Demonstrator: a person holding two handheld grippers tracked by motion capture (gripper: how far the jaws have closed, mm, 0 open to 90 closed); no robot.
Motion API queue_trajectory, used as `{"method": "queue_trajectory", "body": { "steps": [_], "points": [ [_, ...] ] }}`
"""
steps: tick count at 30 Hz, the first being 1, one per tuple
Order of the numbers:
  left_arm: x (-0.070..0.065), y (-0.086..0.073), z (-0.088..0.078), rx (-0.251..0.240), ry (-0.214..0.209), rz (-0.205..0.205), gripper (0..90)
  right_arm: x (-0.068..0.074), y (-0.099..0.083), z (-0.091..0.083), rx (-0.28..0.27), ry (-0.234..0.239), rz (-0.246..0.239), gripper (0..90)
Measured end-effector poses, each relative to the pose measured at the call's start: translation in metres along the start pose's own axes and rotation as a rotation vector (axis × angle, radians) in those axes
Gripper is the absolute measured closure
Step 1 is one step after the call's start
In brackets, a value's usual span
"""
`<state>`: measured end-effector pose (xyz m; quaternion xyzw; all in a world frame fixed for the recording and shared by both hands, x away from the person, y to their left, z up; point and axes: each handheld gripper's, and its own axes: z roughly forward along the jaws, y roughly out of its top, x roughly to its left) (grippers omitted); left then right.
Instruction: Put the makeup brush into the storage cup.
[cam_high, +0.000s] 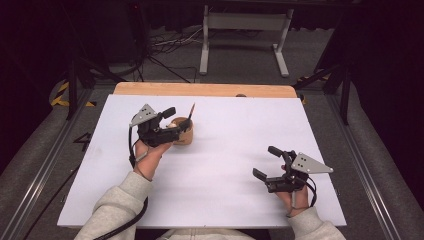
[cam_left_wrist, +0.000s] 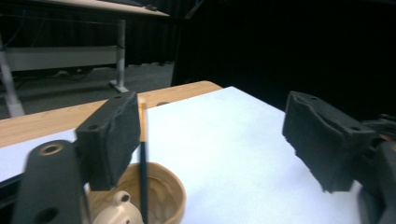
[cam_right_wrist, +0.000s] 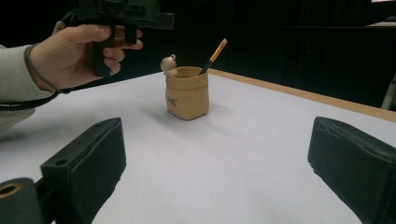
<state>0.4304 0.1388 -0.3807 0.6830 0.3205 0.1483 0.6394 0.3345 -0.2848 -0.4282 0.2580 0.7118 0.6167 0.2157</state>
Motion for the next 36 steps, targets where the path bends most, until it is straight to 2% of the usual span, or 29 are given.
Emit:
{"method": "queue_trajectory", "body": {
  "steps": [4,5,7,8,11,16,24,29,32,36],
  "points": [
    [-0.003,0.002,-0.013,0.000,-0.015,-0.005,12.9,0.000,0.002,0.000,0.011,0.006,-0.016,4.4],
    [-0.005,0.002,-0.021,0.006,-0.030,0.005,11.8,0.000,0.002,0.000,0.013,0.005,-0.018,4.4],
    [-0.006,0.001,-0.025,0.013,-0.039,0.015,10.9,0.000,0.003,0.000,0.018,0.009,-0.022,4.4],
    [-0.007,-0.001,-0.032,0.024,-0.059,0.043,9.3,0.000,0.004,0.000,0.026,0.012,-0.029,4.3],
    [-0.008,-0.004,-0.039,0.024,-0.071,0.048,7.9,-0.001,0.005,0.000,0.027,0.009,-0.031,4.3],
    [-0.010,-0.008,-0.053,0.020,-0.077,0.041,6.5,-0.003,0.005,-0.001,0.032,0.007,-0.023,4.2],
    [-0.014,-0.015,-0.071,0.006,-0.082,0.052,4.9,-0.005,0.005,-0.004,0.033,0.005,-0.022,4.0],
    [-0.015,-0.024,-0.080,0.022,-0.080,0.076,5.3,-0.005,0.006,-0.008,0.032,-0.003,-0.022,3.8],
    [-0.013,-0.031,-0.085,0.029,-0.083,0.062,5.3,-0.006,0.004,-0.010,0.032,-0.009,-0.016,3.8],
    [-0.013,-0.037,-0.091,0.027,-0.084,0.073,5.1,-0.006,0.003,-0.012,0.037,-0.010,-0.011,3.8]
  ]
}}
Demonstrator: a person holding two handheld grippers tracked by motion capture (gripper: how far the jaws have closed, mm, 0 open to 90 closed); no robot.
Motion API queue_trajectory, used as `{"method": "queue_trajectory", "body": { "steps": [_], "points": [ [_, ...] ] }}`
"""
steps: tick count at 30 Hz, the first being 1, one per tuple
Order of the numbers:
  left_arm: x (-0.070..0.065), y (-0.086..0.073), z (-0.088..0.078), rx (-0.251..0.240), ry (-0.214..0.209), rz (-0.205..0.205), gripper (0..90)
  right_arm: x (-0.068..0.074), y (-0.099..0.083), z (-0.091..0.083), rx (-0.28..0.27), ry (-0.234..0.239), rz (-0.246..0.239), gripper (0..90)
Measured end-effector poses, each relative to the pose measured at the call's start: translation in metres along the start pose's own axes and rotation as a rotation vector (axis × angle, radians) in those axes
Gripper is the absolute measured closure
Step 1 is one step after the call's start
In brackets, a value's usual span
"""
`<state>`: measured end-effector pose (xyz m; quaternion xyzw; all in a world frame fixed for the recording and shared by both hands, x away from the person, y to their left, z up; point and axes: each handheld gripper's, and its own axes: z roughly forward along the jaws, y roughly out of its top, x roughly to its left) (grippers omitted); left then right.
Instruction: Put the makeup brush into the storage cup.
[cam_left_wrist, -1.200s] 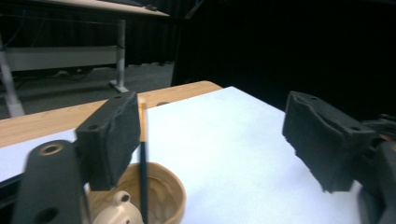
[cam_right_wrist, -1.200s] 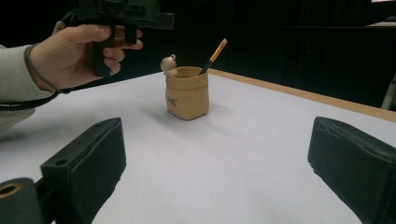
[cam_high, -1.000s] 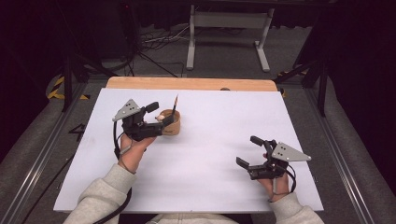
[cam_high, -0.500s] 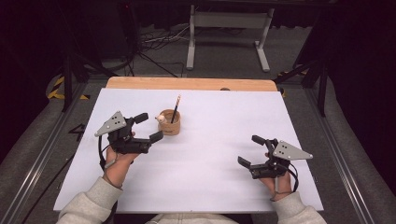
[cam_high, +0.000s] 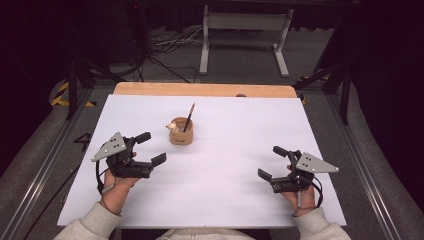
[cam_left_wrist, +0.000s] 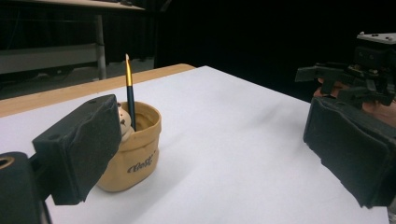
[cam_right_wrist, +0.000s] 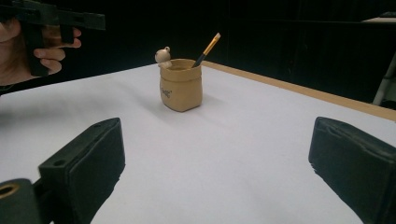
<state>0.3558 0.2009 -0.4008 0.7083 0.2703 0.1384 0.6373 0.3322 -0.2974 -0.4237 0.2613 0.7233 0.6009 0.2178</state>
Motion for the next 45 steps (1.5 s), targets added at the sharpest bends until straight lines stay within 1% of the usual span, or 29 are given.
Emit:
{"method": "queue_trajectory", "body": {
  "steps": [2,4,12,15,17,19,23,24,26,31,33,34,35,38,41,43,44,45],
  "points": [
    [-0.001,-0.003,-0.003,0.007,0.004,0.005,5.1,0.000,0.000,0.000,0.001,-0.002,-0.001,3.7],
    [-0.001,-0.009,-0.007,0.001,0.007,0.002,5.0,0.000,-0.001,-0.001,0.003,-0.001,-0.002,3.4],
    [-0.001,-0.028,-0.016,0.005,0.008,-0.022,4.9,-0.002,-0.003,-0.007,0.006,-0.006,0.014,2.8],
    [-0.001,-0.033,-0.019,0.009,0.013,-0.015,4.9,-0.003,-0.005,-0.012,0.007,0.000,0.025,2.9],
    [-0.001,-0.036,-0.021,0.013,0.014,-0.013,4.9,-0.005,-0.006,-0.014,0.003,-0.003,0.039,2.9],
    [-0.002,-0.038,-0.023,0.008,0.020,-0.014,4.9,-0.006,-0.007,-0.015,-0.001,-0.008,0.044,2.9],
    [-0.003,-0.041,-0.024,0.012,0.018,-0.004,4.8,-0.004,-0.007,-0.016,0.002,-0.009,0.023,2.9],
    [-0.004,-0.044,-0.024,0.017,0.019,0.011,4.8,-0.004,-0.007,-0.016,0.002,-0.009,0.012,2.9],
    [-0.005,-0.046,-0.024,0.018,0.021,0.025,4.8,-0.002,-0.008,-0.015,0.004,-0.007,-0.004,3.2],
    [-0.003,-0.051,-0.026,0.016,0.032,0.032,4.7,0.001,-0.008,-0.012,0.011,-0.014,-0.031,3.4],
    [-0.001,-0.052,-0.027,0.015,0.047,0.045,4.7,0.002,-0.009,-0.010,0.013,-0.015,-0.033,3.4],
    [-0.001,-0.052,-0.027,0.012,0.051,0.036,4.7,0.003,-0.009,-0.008,0.017,-0.011,-0.033,3.4],
    [0.000,-0.052,-0.027,0.012,0.054,0.038,4.6,0.004,-0.010,-0.007,0.025,-0.011,-0.035,3.3],
    [0.001,-0.052,-0.027,0.015,0.077,0.069,4.4,0.006,-0.011,-0.004,0.033,-0.008,-0.041,2.2],
    [0.004,-0.054,-0.028,0.009,0.087,0.060,4.4,0.007,-0.014,0.000,0.033,-0.009,-0.034,1.3],
    [0.006,-0.055,-0.027,0.012,0.091,0.062,4.3,0.007,-0.015,0.002,0.037,-0.008,-0.024,1.3],
    [0.007,-0.056,-0.027,0.021,0.091,0.060,4.4,0.008,-0.015,0.003,0.036,-0.010,-0.022,1.3],
    [0.008,-0.057,-0.026,0.018,0.094,0.055,4.3,0.007,-0.016,0.004,0.033,-0.007,-0.018,1.3]
  ]
}}
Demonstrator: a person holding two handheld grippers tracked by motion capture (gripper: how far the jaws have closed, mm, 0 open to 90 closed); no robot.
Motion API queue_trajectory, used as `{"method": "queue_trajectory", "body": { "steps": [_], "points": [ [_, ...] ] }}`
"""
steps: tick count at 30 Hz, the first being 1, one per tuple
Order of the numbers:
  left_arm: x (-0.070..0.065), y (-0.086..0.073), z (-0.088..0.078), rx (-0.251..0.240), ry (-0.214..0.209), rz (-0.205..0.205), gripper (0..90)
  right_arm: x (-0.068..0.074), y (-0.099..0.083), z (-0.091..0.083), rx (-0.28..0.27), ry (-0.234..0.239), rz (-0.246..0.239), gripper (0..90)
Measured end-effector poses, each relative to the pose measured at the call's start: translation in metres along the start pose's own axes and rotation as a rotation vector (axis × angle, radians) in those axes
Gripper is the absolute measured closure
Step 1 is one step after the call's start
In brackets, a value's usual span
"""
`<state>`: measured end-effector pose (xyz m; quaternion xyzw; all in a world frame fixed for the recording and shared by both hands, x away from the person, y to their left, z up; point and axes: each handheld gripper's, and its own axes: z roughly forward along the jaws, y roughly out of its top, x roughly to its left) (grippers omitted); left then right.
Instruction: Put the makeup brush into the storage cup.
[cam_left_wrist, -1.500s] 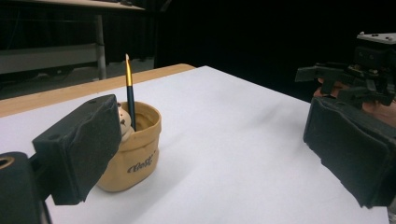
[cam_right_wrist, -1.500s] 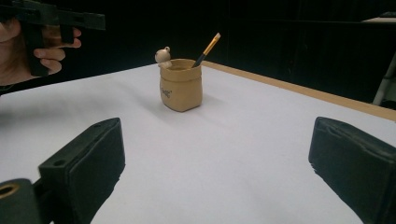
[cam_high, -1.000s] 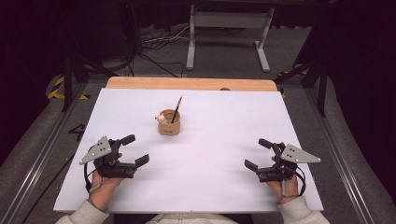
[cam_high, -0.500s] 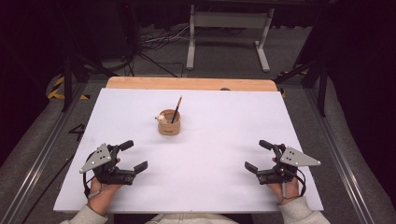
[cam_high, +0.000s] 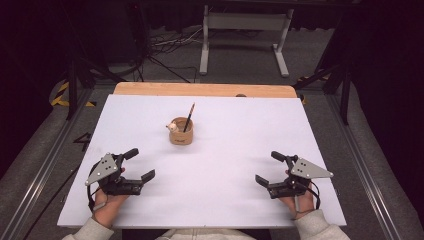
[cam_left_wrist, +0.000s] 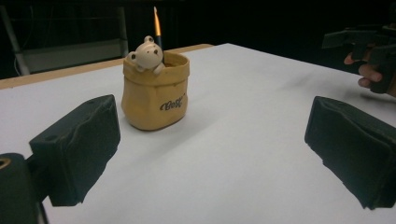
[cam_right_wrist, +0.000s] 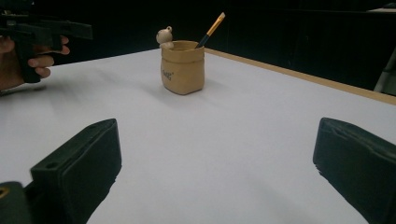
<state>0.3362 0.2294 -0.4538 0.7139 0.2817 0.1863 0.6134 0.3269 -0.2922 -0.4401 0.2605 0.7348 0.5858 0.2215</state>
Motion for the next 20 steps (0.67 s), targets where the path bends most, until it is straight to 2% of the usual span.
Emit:
{"method": "queue_trajectory", "body": {
  "steps": [6,7,16,19,20],
  "points": [
    [0.0024,-0.0027,0.0036,0.034,-0.021,-0.016,4.1,-0.0025,-0.0022,0.0005,0.000,-0.006,0.019,1.4],
    [0.0032,-0.0024,0.0034,0.053,-0.029,-0.014,4.1,-0.0029,-0.0023,0.0001,-0.001,-0.006,0.028,1.4],
    [0.0007,-0.0015,0.0045,0.035,-0.046,-0.029,3.7,-0.0031,-0.0016,-0.0011,-0.007,-0.010,0.022,1.6],
    [0.0011,-0.0015,0.0048,0.027,-0.055,-0.043,3.1,-0.0029,-0.0013,-0.0016,-0.004,-0.012,0.019,2.1],
    [0.0016,-0.0012,0.0045,0.022,-0.068,-0.063,3.1,-0.0029,-0.0010,-0.0018,-0.003,-0.013,0.016,2.5]
  ]
}}
